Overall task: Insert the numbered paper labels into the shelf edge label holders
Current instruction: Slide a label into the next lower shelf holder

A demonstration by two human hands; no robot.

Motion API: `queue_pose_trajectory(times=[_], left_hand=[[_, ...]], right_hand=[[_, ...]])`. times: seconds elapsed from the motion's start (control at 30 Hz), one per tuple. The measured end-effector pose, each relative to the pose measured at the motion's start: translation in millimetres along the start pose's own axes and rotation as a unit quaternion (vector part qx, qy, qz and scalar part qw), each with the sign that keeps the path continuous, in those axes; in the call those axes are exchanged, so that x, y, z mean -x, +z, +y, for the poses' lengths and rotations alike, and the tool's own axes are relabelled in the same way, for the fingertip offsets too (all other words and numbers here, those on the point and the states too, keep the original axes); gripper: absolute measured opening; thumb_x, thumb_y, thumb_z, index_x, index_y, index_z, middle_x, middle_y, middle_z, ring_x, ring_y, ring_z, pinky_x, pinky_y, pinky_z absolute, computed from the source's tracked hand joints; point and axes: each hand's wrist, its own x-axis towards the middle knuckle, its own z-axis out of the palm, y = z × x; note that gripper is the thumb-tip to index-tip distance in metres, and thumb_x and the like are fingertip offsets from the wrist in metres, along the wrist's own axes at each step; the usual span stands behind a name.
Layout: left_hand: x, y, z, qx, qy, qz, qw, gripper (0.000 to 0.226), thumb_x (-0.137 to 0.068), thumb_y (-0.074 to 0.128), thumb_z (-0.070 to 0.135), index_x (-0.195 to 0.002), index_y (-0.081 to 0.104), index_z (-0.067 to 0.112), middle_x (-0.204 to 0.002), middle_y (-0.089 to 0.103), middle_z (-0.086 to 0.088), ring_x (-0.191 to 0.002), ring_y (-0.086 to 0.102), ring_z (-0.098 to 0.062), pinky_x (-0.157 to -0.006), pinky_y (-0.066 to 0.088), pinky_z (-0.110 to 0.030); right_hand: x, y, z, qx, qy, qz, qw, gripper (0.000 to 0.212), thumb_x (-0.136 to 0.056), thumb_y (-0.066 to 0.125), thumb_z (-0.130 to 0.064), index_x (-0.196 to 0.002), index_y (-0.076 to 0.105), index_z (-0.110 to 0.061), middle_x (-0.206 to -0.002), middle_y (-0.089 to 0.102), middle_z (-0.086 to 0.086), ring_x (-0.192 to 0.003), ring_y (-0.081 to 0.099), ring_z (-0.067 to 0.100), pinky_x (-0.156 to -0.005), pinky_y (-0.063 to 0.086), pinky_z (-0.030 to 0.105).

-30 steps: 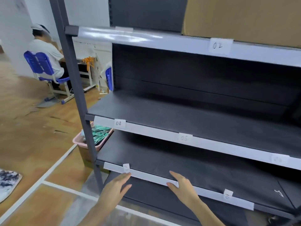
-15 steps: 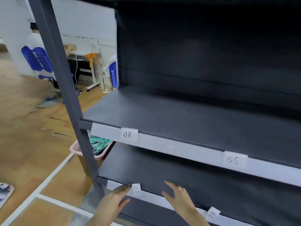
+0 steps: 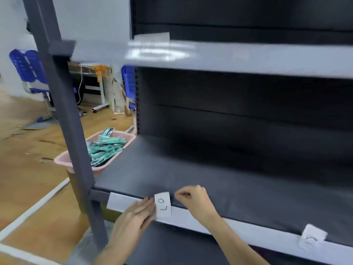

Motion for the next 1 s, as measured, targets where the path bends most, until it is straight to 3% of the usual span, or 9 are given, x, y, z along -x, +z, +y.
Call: queue_pose_trajectory(times=[0.07, 0.17, 0.23, 0.3, 0.47, 0.6, 0.73, 0.83, 1.0], left_hand=[[4, 11, -3, -0.010, -0.013, 0.047, 0.999, 0.073, -0.099, 0.012, 0.046, -0.090, 0.076, 0.011, -0.097, 0.076, -0.001, -0.091, 0.071, -0.015, -0.106, 0.009, -0.002], [7, 18, -4, -0.013, -0.007, 0.057, 0.998, 0.075, -0.099, 0.012, 0.046, -0.088, 0.076, 0.011, -0.093, 0.077, -0.001, -0.095, 0.067, -0.012, -0.104, 0.013, 0.001], [3, 18, -3, -0.005, 0.010, 0.086, 0.996, 0.077, -0.099, 0.011, 0.046, -0.082, 0.077, 0.011, -0.088, 0.078, 0.000, -0.083, 0.073, -0.014, -0.103, 0.011, 0.003], [-2, 13, -4, -0.013, 0.026, 0.093, 0.995, 0.079, -0.100, 0.008, 0.046, -0.078, 0.078, 0.015, -0.084, 0.078, 0.004, -0.075, 0.074, -0.012, -0.101, 0.007, 0.005], [-6, 16, -16, -0.025, 0.059, 0.093, 0.994, 0.077, -0.100, 0.010, 0.044, -0.078, 0.078, 0.016, -0.086, 0.078, 0.007, -0.080, 0.072, -0.007, -0.104, 0.005, 0.003], [-3, 18, -38, -0.016, 0.089, 0.100, 0.991, 0.069, -0.100, 0.019, 0.044, -0.084, 0.077, 0.009, -0.094, 0.076, -0.001, -0.095, 0.055, -0.003, -0.110, 0.012, -0.007], [-10, 19, -52, -0.015, 0.110, 0.125, 0.986, 0.072, -0.101, 0.017, 0.042, -0.077, 0.077, 0.010, -0.093, 0.075, 0.002, -0.091, 0.053, -0.002, -0.111, 0.010, -0.005], [-12, 17, -51, 0.027, 0.090, 0.152, 0.984, 0.072, -0.098, 0.019, 0.048, -0.073, 0.075, 0.011, -0.098, 0.059, 0.013, -0.084, 0.051, -0.002, -0.099, 0.018, 0.004], [-11, 20, -51, 0.043, 0.085, 0.180, 0.979, 0.073, -0.097, 0.019, 0.050, -0.070, 0.074, 0.010, -0.090, 0.060, 0.013, -0.079, 0.048, -0.003, -0.085, 0.027, -0.001]], right_hand=[[-7, 15, 11, -0.012, -0.015, 0.002, 1.000, 0.020, -0.082, 0.057, -0.006, -0.068, 0.071, -0.009, -0.056, 0.064, -0.014, -0.048, 0.050, -0.013, -0.053, 0.037, 0.003], [-10, 32, 21, -0.008, -0.034, 0.029, 0.999, 0.014, -0.080, 0.062, -0.010, -0.082, 0.074, -0.004, -0.083, 0.075, 0.004, -0.054, 0.053, -0.011, -0.057, 0.037, 0.000], [-9, 34, 20, 0.008, -0.032, 0.021, 0.999, 0.014, -0.080, 0.062, -0.012, -0.084, 0.074, -0.005, -0.071, 0.071, -0.006, -0.056, 0.054, -0.009, -0.058, 0.036, 0.001], [-7, 32, 16, 0.010, -0.020, 0.011, 1.000, 0.014, -0.079, 0.063, -0.012, -0.085, 0.074, -0.006, -0.056, 0.054, -0.018, -0.054, 0.052, -0.016, -0.057, 0.034, 0.002], [-13, 32, 13, -0.014, 0.004, 0.029, 0.999, 0.012, -0.078, 0.064, -0.012, -0.083, 0.073, -0.005, -0.046, 0.051, -0.018, -0.046, 0.049, -0.012, -0.050, 0.035, 0.003], [-11, 34, 14, -0.012, 0.010, 0.025, 1.000, 0.012, -0.080, 0.063, -0.013, -0.083, 0.072, -0.004, -0.054, 0.050, -0.014, -0.043, 0.047, -0.008, -0.047, 0.035, 0.004], [-11, 31, 13, -0.009, 0.012, 0.018, 1.000, 0.014, -0.081, 0.063, -0.014, -0.083, 0.071, -0.003, -0.062, 0.054, -0.003, -0.044, 0.042, 0.002, -0.045, 0.033, 0.005], [-11, 32, 13, -0.011, 0.014, 0.023, 1.000, 0.014, -0.081, 0.062, -0.014, -0.083, 0.070, -0.003, -0.066, 0.055, -0.002, -0.044, 0.040, 0.002, -0.045, 0.033, 0.005], [-10, 33, 12, -0.004, 0.024, 0.013, 1.000, 0.014, -0.081, 0.062, -0.015, -0.081, 0.070, -0.005, -0.072, 0.058, 0.000, -0.054, 0.039, 0.005, -0.047, 0.033, 0.008]])
